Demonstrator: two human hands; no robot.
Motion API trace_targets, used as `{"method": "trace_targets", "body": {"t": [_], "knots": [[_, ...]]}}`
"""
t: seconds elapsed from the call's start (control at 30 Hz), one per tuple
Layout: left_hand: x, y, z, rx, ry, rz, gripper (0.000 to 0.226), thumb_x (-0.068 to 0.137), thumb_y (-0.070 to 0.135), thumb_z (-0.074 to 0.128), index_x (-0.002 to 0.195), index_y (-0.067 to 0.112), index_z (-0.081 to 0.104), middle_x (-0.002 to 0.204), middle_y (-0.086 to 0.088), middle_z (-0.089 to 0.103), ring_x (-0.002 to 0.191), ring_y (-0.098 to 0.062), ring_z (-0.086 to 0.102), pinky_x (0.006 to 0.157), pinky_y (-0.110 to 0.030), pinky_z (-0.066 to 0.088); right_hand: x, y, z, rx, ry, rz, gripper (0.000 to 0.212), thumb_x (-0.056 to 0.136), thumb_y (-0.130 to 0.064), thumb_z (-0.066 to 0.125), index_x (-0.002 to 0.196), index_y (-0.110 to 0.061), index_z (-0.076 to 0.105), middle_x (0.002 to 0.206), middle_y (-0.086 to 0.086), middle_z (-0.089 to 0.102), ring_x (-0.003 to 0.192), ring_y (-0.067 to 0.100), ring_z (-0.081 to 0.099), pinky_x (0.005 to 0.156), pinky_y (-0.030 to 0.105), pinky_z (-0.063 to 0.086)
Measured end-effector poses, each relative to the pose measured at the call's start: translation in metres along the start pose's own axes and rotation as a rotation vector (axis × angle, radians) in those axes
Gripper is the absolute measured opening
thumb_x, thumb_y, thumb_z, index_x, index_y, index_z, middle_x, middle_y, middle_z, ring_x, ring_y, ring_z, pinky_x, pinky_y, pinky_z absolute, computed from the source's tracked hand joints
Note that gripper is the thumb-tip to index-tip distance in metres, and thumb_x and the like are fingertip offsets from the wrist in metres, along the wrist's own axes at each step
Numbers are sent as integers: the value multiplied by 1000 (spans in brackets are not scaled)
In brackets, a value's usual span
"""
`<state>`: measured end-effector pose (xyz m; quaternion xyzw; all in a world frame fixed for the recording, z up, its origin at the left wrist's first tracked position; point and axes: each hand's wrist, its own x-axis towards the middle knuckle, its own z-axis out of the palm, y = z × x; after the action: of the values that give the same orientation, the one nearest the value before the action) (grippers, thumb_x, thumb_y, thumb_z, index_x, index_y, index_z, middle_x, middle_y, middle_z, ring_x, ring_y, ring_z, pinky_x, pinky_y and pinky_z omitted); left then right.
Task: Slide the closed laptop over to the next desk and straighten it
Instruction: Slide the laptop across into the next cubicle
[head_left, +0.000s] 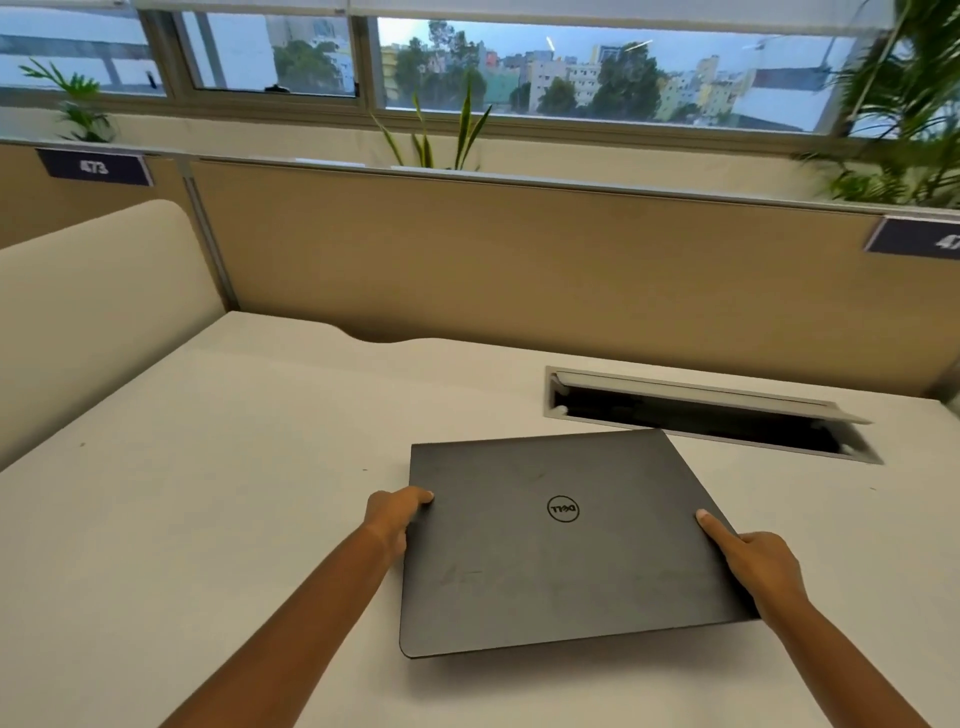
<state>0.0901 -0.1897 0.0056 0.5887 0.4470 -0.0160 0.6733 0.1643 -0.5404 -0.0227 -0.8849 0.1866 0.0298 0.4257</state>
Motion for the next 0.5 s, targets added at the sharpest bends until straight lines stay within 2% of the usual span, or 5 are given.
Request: {"method": "trace_targets", "body": {"t": [0.13,0.23,0.33,0.4,0.5], "knots": [[-11,-3,42,1,-38,-2,23,85,4,62,104,-1,50,73,-8,49,85,-27,49,79,-35,43,9,25,-32,-1,39,50,59,80,-50,60,47,-7,37,54,12,46,53,28,44,52,32,30],[-18,-7,69,9,-46,-4,18,85,4,63,91,-1,46,69,-8,47,86,-29,50,81,-37,45,17,41,-52,-3,62,79,58,80,-50,60,48,-8,36,54,12,44,53,28,43,52,32,29],[-22,-12,87,10,-47,-11,21,85,4,63,73,-1,47,68,-8,46,69,-24,50,79,-36,43,24,52,-65,-1,71,100,59,80,-50,60,47,-8,35,52,11,44,52,27,42,52,31,29],[-24,-15,98,14,-47,-7,19,85,4,63,77,0,46,70,-7,47,68,-23,48,78,-35,41,28,58,-72,5,80,104,60,80,-49,61,45,-9,34,50,10,42,50,26,41,51,31,28],[-26,-19,108,32,-55,3,19,85,4,62,98,0,49,91,-13,50,85,-27,47,80,-37,42,31,64,-79,10,86,116,60,80,-48,61,44,-12,30,48,8,39,48,25,38,50,30,26]]}}
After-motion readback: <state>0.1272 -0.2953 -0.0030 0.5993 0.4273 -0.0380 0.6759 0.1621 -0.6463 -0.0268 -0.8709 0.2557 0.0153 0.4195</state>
